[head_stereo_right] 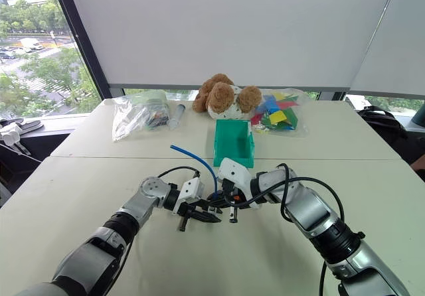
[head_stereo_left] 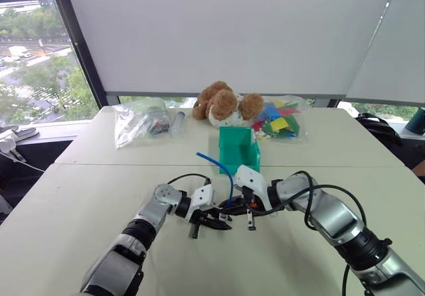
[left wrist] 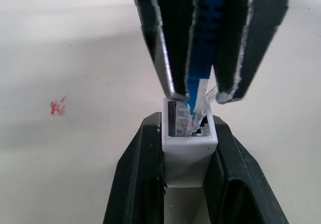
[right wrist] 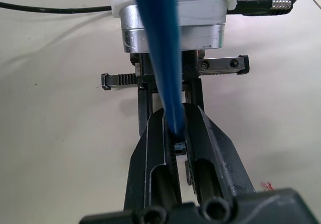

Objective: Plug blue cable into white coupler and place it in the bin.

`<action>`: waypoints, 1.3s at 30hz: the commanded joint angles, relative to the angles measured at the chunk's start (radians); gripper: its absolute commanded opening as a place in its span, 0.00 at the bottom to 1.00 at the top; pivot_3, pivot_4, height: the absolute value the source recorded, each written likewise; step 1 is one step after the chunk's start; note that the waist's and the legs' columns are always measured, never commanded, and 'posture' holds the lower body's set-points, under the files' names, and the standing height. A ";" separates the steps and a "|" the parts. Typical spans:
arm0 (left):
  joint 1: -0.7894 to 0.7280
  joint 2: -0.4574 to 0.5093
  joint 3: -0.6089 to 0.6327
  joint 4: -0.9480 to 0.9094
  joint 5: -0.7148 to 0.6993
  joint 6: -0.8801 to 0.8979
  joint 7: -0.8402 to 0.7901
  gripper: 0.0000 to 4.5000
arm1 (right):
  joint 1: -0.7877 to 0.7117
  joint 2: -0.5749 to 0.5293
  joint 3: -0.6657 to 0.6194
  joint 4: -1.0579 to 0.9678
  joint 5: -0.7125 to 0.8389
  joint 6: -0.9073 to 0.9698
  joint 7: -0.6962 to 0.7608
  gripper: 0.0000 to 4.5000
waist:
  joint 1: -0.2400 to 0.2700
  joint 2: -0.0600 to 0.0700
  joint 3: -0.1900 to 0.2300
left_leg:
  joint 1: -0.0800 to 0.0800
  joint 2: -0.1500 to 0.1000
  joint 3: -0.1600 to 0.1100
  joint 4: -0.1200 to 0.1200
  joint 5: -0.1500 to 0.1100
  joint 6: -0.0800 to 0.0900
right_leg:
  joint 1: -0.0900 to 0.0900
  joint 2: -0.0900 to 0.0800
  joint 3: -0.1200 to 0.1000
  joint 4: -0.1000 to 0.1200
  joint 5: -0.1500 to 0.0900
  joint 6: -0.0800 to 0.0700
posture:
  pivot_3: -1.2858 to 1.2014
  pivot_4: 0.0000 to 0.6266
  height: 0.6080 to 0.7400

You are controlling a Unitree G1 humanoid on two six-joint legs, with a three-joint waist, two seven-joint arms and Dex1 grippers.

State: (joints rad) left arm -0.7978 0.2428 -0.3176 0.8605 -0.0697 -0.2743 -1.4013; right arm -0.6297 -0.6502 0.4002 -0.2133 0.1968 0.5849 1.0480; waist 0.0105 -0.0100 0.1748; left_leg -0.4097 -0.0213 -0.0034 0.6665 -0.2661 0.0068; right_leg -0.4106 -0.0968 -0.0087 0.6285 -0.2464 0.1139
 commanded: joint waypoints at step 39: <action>0.115 0.145 0.117 -0.282 -0.064 0.187 0.037 0.94 | -0.024 0.061 -0.070 0.063 -0.035 0.022 0.025 0.00 | -0.023 -0.002 -0.006 | 0.002 0.001 -0.001 -0.001 0.000 0.000 | 0.001 0.000 0.000 0.001 0.000 0.000 | 0.52 0.24 1.00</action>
State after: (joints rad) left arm -0.6910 0.3585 -0.2511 0.6535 -0.0902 -0.1231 -1.3774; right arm -0.6344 -0.5732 0.3751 -0.1180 0.1453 0.5879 1.0808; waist -0.0122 -0.0124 0.1686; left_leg -0.4083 -0.0200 -0.0049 0.6654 -0.2661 0.0066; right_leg -0.4112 -0.0966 -0.0085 0.6300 -0.2466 0.1136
